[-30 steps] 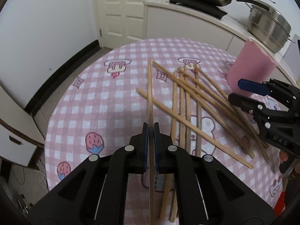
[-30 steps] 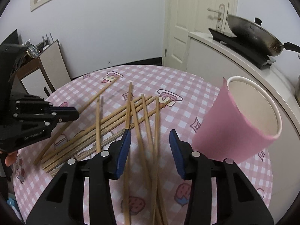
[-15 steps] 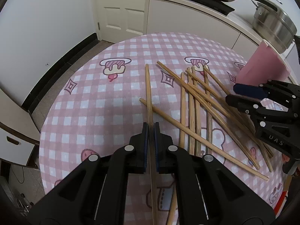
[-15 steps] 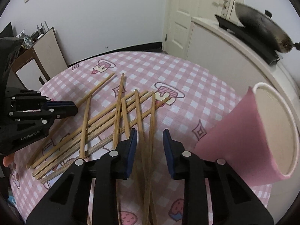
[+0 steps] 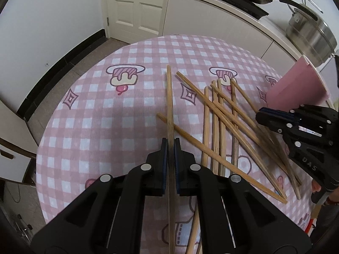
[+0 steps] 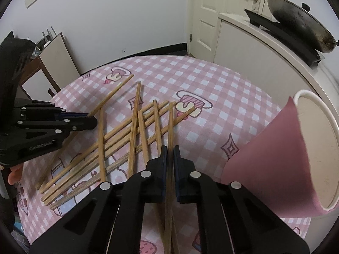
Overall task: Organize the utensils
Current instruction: 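Close the right tool on a chopstick while the left tool holds its chopstick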
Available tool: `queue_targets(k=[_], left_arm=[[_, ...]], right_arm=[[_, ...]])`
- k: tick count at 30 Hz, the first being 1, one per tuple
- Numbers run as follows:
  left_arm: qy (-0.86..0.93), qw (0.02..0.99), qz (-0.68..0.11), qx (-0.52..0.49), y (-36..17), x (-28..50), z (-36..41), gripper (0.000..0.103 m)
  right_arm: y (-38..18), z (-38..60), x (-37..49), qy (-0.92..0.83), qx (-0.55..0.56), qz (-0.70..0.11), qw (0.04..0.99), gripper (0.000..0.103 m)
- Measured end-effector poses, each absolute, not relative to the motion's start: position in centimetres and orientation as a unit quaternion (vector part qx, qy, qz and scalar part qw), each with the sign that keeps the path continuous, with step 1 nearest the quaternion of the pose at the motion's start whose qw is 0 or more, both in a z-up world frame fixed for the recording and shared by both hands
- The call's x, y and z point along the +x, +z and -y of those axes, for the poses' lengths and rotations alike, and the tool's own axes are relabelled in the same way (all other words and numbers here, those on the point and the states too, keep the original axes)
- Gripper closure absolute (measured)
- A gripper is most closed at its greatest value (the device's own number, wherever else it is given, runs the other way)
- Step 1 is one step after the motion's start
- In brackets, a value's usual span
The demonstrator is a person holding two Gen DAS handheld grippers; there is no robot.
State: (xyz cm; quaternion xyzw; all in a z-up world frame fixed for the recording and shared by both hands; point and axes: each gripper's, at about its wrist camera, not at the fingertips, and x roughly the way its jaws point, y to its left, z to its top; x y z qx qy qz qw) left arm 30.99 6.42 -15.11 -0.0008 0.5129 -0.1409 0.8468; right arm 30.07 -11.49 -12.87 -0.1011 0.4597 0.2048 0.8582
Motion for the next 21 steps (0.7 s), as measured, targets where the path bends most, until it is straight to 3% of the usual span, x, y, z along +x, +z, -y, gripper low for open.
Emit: queue_targets(k=[6, 14, 21], left_arm=[[-0.138, 0.85, -0.508, -0.001, -14.8, 31.0, -6.6, 0.096], [-0.141, 0.886, -0.443, 0.014, -10.9, 28.1, -7.2, 0.097], [-0.119, 0.868, -0.482, 0.024, -12.3, 29.4, -7.0, 0.096]], right_arm=[[-11.7, 11.6, 29.4, 0.219, -0.086, -0.447, 0.863, 0.098], [-8.4, 12.1, 27.5, 0.243, -0.065, -0.415, 0.874, 0.098], [-7.5, 12.2, 26.5, 0.242, -0.067, -0.41, 0.877, 0.099]])
